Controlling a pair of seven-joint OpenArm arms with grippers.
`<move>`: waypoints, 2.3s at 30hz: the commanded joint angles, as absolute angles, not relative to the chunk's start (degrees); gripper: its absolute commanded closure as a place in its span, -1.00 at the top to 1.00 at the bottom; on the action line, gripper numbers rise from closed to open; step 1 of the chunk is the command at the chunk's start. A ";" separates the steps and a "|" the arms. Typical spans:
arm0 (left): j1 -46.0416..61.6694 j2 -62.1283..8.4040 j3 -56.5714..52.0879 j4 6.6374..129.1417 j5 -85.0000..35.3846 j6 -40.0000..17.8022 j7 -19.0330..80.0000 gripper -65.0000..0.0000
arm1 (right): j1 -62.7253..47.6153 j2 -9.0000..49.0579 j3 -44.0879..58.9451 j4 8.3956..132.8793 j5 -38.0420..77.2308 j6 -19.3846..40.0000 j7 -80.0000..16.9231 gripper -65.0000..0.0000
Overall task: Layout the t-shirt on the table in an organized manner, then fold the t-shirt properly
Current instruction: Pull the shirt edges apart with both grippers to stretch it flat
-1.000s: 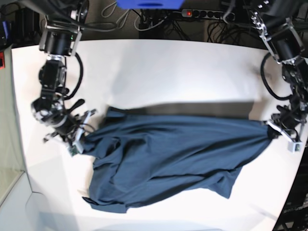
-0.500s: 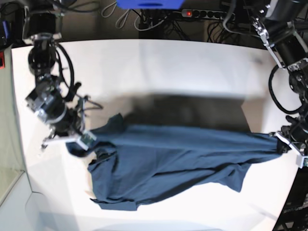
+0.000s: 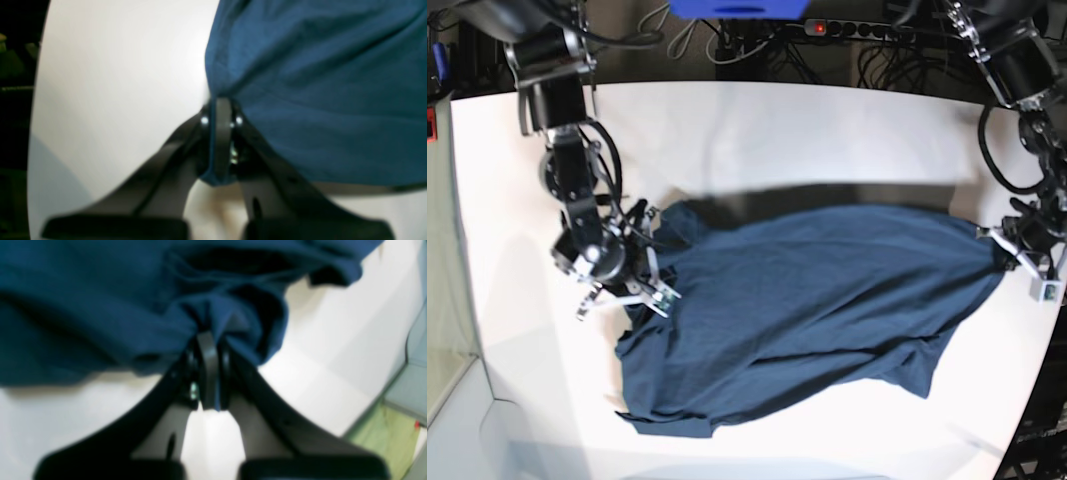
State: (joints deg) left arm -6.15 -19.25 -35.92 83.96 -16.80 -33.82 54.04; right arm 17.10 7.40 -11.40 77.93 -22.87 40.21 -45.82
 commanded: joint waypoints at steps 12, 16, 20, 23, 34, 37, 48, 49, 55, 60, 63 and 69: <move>-3.47 -20.26 -36.18 88.48 -17.54 -33.71 52.88 -0.99 | 13.41 4.53 -3.38 95.16 -31.60 40.00 -45.93 0.31; -3.47 -19.21 -37.85 88.48 -17.54 -33.71 52.88 -0.99 | 9.80 3.74 1.27 98.95 -31.52 40.00 -45.76 0.32; -3.91 -17.80 -39.52 88.40 -17.54 -33.71 52.88 -0.99 | 8.57 3.91 3.74 94.02 -25.98 40.00 -45.58 0.32; -3.91 -17.63 -39.34 88.48 -17.45 -33.71 52.88 -0.99 | 9.10 3.91 4.18 90.77 -22.90 40.00 -45.58 0.32; -3.47 -17.63 -39.34 88.13 -17.19 -33.71 52.88 -0.99 | 16.57 4.09 4.18 75.91 -20.97 40.00 -43.82 0.32; -3.47 -17.63 -39.43 88.40 -17.19 -33.71 52.88 -0.99 | 17.10 4.35 4.18 72.48 -20.97 40.00 -40.92 0.27; -3.56 -17.63 -39.43 88.48 -17.45 -33.71 52.97 -0.99 | 10.77 4.97 4.18 77.32 -20.97 40.00 -39.96 -1.00; -3.56 -17.63 -39.43 88.57 -17.45 -33.71 52.97 -0.99 | 9.54 5.23 4.26 79.78 -20.97 40.00 -39.96 -1.00; -3.47 -16.31 -39.43 92.62 -17.54 -33.71 53.49 -0.99 | 1.89 6.90 4.26 98.86 -21.32 40.00 -46.29 -1.00; -3.38 -14.73 -39.43 96.92 -17.54 -33.71 53.58 -0.99 | 0.31 7.96 4.18 107.91 -21.49 40.00 -55.25 -1.00; -3.38 -14.37 -39.43 97.45 -17.54 -33.71 53.67 -0.99 | -1.63 10.51 4.18 111.16 -21.41 40.00 -59.21 -1.00; -1.36 -14.37 -39.43 99.30 -17.54 -33.71 53.67 -0.99 | -8.31 13.58 3.82 112.84 -21.41 40.00 -65.10 -1.00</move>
